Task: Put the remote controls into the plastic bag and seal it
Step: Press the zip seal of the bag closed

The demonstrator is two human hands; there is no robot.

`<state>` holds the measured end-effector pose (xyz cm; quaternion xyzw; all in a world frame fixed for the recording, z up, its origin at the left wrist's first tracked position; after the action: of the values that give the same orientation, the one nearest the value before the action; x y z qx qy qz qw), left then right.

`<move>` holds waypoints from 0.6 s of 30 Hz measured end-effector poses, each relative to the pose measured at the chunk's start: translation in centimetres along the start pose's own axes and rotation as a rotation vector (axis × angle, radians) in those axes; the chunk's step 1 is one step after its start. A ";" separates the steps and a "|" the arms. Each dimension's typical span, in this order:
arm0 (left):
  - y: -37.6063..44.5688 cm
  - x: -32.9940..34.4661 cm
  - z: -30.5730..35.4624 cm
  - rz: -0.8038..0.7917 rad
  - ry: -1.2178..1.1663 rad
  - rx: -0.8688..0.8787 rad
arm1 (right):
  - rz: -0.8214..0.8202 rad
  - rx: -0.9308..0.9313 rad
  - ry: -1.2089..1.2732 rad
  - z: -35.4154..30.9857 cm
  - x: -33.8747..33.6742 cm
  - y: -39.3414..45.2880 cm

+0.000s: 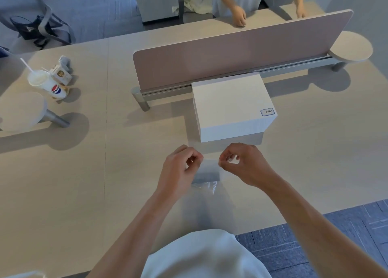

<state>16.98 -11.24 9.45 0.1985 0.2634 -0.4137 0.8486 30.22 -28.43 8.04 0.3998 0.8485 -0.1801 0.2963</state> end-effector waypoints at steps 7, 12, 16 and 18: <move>0.6 -1.5 -0.4 0.017 -0.072 -0.066 | -0.002 0.033 -0.121 1.5 -1.9 -0.8; 0.4 -1.9 -0.1 0.054 -0.095 -0.102 | 0.020 0.055 -0.158 2.3 -3.9 -0.8; 0.2 -2.4 -0.5 0.084 -0.126 -0.155 | 0.045 0.066 -0.172 2.8 -5.1 -0.5; 0.1 -2.6 -0.8 0.095 -0.133 -0.176 | 0.042 0.055 -0.183 2.7 -5.4 -0.3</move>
<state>15.50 -9.16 10.43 0.1076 0.2319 -0.3608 0.8969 33.65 -33.18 9.44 0.4074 0.8041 -0.2327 0.3651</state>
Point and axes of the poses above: each hand's wrist, its own y-axis towards the middle knuckle, its own x-axis out of the palm, z = x × y, the point moved 3 cm from there along y, towards the middle knuckle, and after that the axes turned 11 degrees about z, right-handed, at the moved point
